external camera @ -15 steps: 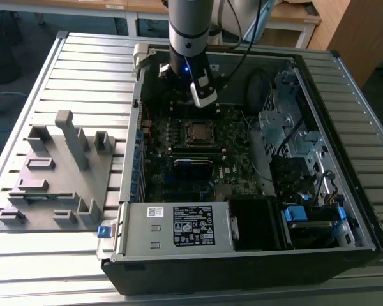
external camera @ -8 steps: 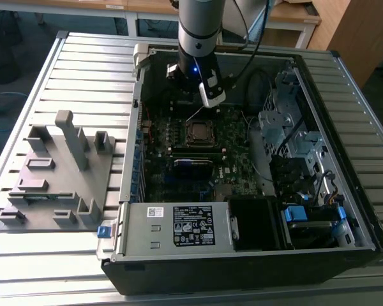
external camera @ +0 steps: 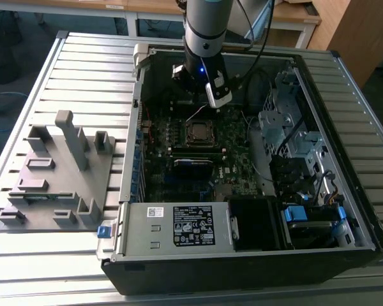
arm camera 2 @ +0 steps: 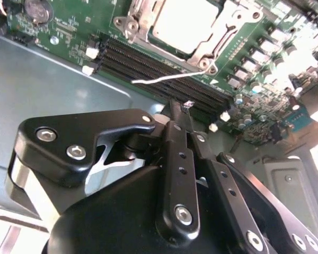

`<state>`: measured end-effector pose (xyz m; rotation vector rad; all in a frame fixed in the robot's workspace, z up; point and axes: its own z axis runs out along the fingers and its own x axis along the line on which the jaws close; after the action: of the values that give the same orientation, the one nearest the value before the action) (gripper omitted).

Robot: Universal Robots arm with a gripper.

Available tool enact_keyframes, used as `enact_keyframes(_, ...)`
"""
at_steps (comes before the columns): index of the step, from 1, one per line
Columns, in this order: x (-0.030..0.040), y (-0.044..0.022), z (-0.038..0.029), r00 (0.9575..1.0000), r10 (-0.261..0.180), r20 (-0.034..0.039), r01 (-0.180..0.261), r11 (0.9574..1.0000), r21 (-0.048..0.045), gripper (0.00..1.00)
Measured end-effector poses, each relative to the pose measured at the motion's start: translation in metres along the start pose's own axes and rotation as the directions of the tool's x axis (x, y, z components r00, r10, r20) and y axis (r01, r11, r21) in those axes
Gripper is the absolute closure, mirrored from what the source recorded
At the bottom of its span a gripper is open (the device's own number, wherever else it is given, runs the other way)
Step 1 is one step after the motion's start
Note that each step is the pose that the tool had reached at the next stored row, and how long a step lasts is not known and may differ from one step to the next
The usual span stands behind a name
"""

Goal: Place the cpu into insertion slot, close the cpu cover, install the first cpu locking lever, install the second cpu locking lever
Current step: 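Install the first cpu locking lever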

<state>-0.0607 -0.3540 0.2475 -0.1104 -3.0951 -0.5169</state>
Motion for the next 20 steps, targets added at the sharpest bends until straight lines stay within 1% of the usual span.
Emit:
enact_keyframes(3, -0.0012, 0.0012, 0.0006, 1.0, 0.0, 0.0018, 0.0, 0.9997, 0.0254, 0.9)
enact_keyframes(7, -0.0023, 0.002, 0.0021, 1.0, 0.0, 0.0032, 0.0, 0.999, 0.0455, 0.9)
enact_keyframes(8, -0.0025, 0.0022, 0.0026, 1.0, 0.0, 0.0033, 0.0, 0.9989, 0.0473, 0.9)
enact_keyframes(14, -0.0025, 0.0024, 0.0028, 1.0, 0.0, 0.0033, 0.0, 0.9989, 0.0475, 0.9)
enact_keyframes(20, -0.0025, 0.0011, 0.0066, 1.0, 0.0, 0.0033, 0.0, 0.9989, 0.0477, 0.9)
